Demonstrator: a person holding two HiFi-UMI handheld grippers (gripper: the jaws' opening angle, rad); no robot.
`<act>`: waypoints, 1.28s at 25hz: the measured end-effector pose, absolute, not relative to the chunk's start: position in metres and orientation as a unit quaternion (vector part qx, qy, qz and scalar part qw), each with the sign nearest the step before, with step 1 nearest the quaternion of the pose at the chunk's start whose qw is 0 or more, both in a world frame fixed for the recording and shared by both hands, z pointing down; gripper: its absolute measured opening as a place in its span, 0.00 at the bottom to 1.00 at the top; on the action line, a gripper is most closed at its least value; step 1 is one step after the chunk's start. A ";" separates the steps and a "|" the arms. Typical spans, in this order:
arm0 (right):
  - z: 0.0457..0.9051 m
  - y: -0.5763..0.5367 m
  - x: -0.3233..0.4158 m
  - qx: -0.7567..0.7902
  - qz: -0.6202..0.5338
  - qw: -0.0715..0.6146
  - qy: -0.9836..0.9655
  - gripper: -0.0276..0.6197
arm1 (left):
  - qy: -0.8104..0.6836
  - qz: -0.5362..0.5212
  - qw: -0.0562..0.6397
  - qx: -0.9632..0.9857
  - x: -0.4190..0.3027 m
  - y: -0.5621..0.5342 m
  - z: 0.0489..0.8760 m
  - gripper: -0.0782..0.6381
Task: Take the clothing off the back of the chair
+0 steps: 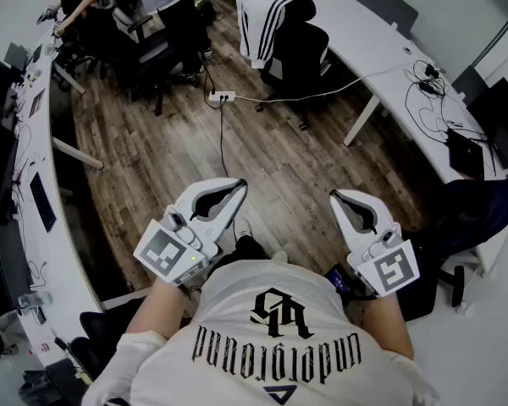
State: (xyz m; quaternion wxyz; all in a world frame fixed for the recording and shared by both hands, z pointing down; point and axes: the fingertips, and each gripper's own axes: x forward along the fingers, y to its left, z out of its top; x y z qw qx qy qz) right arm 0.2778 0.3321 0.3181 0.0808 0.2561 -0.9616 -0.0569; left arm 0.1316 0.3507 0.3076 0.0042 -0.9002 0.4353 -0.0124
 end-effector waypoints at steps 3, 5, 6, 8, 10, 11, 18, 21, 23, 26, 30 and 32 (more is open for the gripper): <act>0.320 0.328 0.276 0.255 -0.057 0.082 -0.962 0.05 | 0.436 -0.014 0.003 -0.900 0.128 0.347 0.310 0.18; 0.321 0.325 0.273 0.255 -0.056 0.082 -0.962 0.05 | 0.437 -0.013 0.004 -0.900 0.126 0.344 0.311 0.18; 0.322 0.324 0.272 0.255 -0.056 0.082 -0.962 0.05 | 0.436 -0.014 0.005 -0.900 0.125 0.343 0.311 0.18; 0.324 0.319 0.269 0.255 -0.056 0.084 -0.962 0.05 | 0.434 -0.015 0.005 -0.901 0.123 0.339 0.312 0.18; 0.323 0.314 0.262 0.249 -0.055 0.080 -0.964 0.05 | 0.434 -0.014 0.005 -0.901 0.118 0.335 0.313 0.18; 0.320 0.311 0.259 0.246 -0.057 0.072 -0.965 0.05 | 0.434 -0.015 0.004 -0.901 0.115 0.333 0.314 0.18; 0.322 0.277 0.225 0.244 -0.059 0.081 -0.965 0.05 | 0.438 -0.012 -0.004 -0.899 0.076 0.302 0.320 0.18; 0.321 0.258 0.203 0.247 -0.061 0.082 -0.964 0.05 | 0.436 -0.008 -0.003 -0.900 0.054 0.283 0.320 0.18; 0.319 0.244 0.186 0.247 -0.063 0.083 -0.963 0.05 | 0.434 -0.007 -0.003 -0.901 0.038 0.270 0.320 0.18; 0.316 0.225 0.161 0.251 -0.066 0.084 -0.962 0.05 | 0.429 -0.007 -0.002 -0.903 0.013 0.252 0.318 0.18; 0.315 0.205 0.130 0.259 -0.066 0.088 -0.960 0.05 | 0.419 -0.003 0.004 -0.908 -0.016 0.235 0.312 0.18; 0.320 0.197 0.116 0.262 -0.067 0.093 -0.958 0.05 | 0.414 -0.002 0.012 -0.910 -0.028 0.227 0.309 0.18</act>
